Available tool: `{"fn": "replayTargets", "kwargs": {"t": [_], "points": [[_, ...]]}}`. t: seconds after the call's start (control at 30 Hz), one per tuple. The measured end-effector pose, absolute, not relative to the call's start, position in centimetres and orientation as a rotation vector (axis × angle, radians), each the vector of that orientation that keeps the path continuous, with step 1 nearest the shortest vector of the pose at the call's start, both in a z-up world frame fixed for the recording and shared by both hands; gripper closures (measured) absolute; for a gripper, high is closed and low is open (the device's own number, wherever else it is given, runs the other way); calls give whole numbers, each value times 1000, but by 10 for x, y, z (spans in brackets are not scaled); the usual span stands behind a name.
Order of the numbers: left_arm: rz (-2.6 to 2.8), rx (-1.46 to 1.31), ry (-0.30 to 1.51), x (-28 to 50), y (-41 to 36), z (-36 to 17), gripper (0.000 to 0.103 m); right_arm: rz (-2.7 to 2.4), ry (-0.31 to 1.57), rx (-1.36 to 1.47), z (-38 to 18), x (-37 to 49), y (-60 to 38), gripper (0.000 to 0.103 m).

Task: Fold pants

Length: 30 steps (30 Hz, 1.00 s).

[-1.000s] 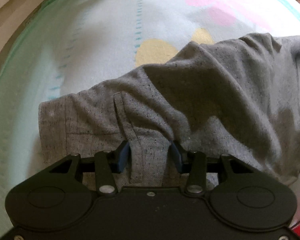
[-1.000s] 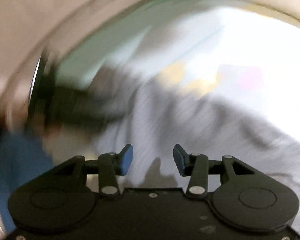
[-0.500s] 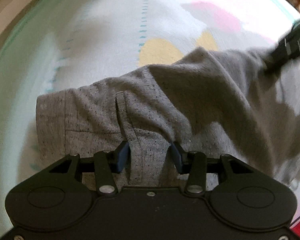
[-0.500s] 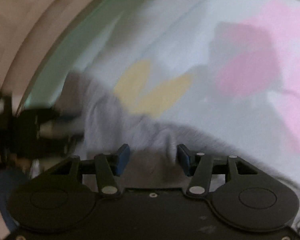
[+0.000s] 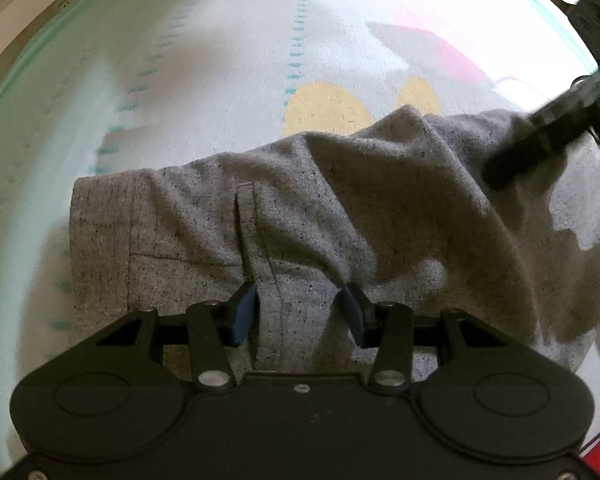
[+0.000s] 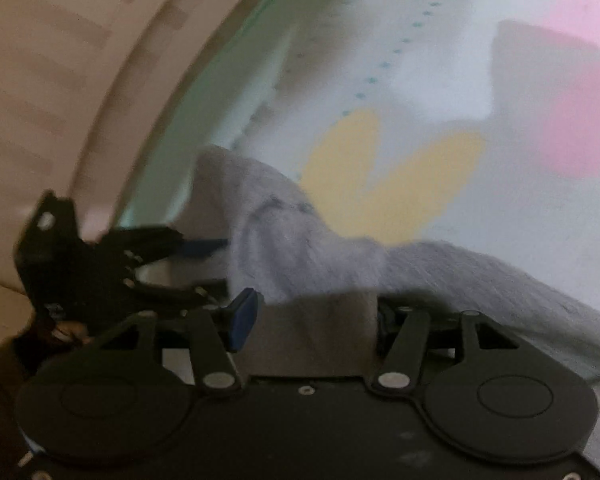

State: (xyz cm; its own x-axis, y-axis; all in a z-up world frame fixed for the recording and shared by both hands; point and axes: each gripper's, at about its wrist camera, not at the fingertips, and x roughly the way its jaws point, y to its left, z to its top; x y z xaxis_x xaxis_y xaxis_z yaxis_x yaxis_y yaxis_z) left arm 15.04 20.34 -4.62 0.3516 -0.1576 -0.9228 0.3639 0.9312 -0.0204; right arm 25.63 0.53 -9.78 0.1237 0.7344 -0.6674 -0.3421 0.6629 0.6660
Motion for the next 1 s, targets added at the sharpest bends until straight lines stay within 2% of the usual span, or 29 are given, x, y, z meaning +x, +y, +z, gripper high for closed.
{"fn": "replayTargets", "kwargs": {"t": [0.27,0.53,0.57,0.6,0.63,0.73,0.8,0.9,0.97,1.0], "points": [[-327,201,1155,148,201,-46,49,537,875,544,-57,293,-19,48],[-315,231,1123,143,195,-43,48,597,1026,144,-60,274,20,48],[-314,220,1124,143,197,-42,48,601,1026,109,-65,271,28,59],[-314,217,1126,143,197,-41,48,604,1024,82,-71,268,35,83],[-314,220,1127,142,198,-40,48,611,1032,56,-73,269,39,99],[-318,235,1121,139,198,-36,48,551,905,-124,-65,244,57,99],[-321,235,1120,137,200,-34,48,462,847,-131,-59,241,52,100],[-323,248,1116,135,200,-32,48,332,904,-46,-69,254,25,101],[-320,268,1120,133,198,-31,48,349,939,-125,-80,249,36,100],[-323,277,1124,133,198,-27,48,354,932,-160,-76,245,34,95]]}}
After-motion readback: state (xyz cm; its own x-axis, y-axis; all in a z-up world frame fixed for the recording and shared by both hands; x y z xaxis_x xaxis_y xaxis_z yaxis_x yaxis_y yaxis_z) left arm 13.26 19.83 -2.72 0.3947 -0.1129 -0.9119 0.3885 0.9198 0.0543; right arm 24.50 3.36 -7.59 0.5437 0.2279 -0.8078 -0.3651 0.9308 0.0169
